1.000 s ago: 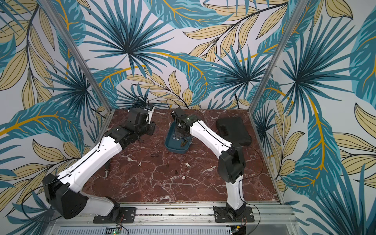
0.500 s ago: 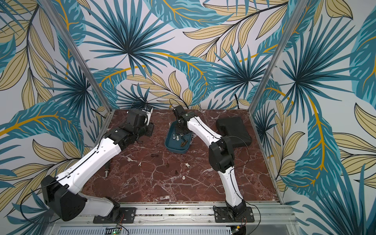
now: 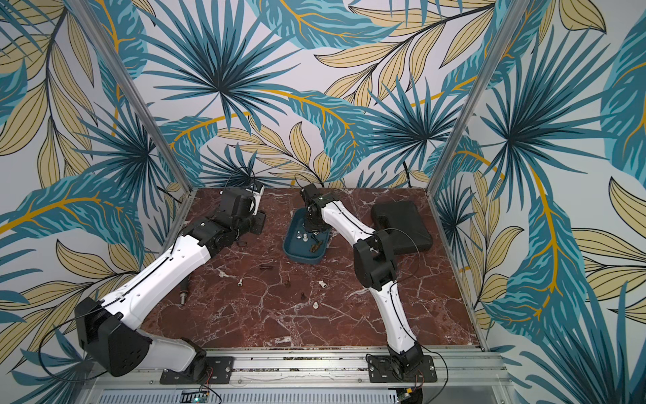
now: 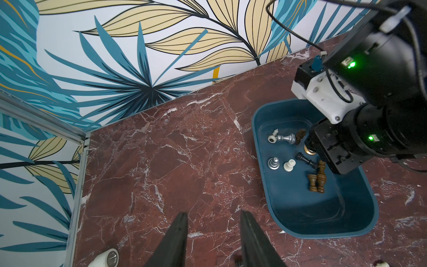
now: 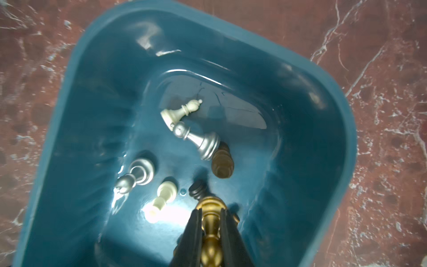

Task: Put the chess pieces into the storage box
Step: Place the chess piece in the storage box, then pick up the chess piece at the center of the board.

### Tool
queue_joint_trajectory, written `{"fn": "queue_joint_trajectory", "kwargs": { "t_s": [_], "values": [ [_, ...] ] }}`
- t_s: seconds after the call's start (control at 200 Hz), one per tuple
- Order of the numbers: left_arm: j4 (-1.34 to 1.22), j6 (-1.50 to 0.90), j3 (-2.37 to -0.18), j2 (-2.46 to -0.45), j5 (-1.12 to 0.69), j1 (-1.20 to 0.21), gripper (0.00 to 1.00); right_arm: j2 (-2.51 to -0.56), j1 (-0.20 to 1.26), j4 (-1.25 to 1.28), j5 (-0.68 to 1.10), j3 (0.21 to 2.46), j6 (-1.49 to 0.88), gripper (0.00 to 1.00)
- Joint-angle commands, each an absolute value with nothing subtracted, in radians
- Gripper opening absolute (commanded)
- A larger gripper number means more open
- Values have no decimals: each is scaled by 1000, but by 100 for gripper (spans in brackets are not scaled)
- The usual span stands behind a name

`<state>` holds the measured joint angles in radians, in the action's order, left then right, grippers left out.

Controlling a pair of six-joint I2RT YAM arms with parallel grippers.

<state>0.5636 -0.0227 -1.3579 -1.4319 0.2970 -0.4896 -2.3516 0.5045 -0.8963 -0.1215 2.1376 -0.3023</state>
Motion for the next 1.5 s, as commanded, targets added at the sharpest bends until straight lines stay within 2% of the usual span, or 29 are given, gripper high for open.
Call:
{"fn": "queue_joint_trajectory", "kwargs": {
  "t_s": [0.0,0.095,0.195,0.451,0.736,0.867,1.097,1.262,1.498],
  "values": [
    [556,-25,-1369,-1447,286,-483,41,-2383,503,-907,-170,2144,-291,15],
    [561,-26,-1372,-1452,285,-483,41,-2393,503,-907,-187,2147,-289,16],
    [562,-24,-1373,-1458,285,-483,41,-2403,503,-907,-199,2150,-284,25],
    [581,-34,-1385,-1481,274,-484,41,-2396,503,-910,-181,2140,-293,28],
    [623,-54,-1383,-1483,192,-488,41,-2237,507,-906,-190,2103,-315,32],
    [673,-69,-1357,-1498,163,-522,40,-2107,512,-857,-221,2014,-323,36],
    [628,-165,-1185,-1496,66,-616,40,-1911,512,-704,-245,1771,-341,37],
    [603,-295,-1106,-1524,-61,-634,38,-1864,513,-647,-239,1683,-352,37],
    [576,-319,-1067,-1589,-85,-659,36,-1843,513,-633,-235,1644,-356,37]
  ]
}}
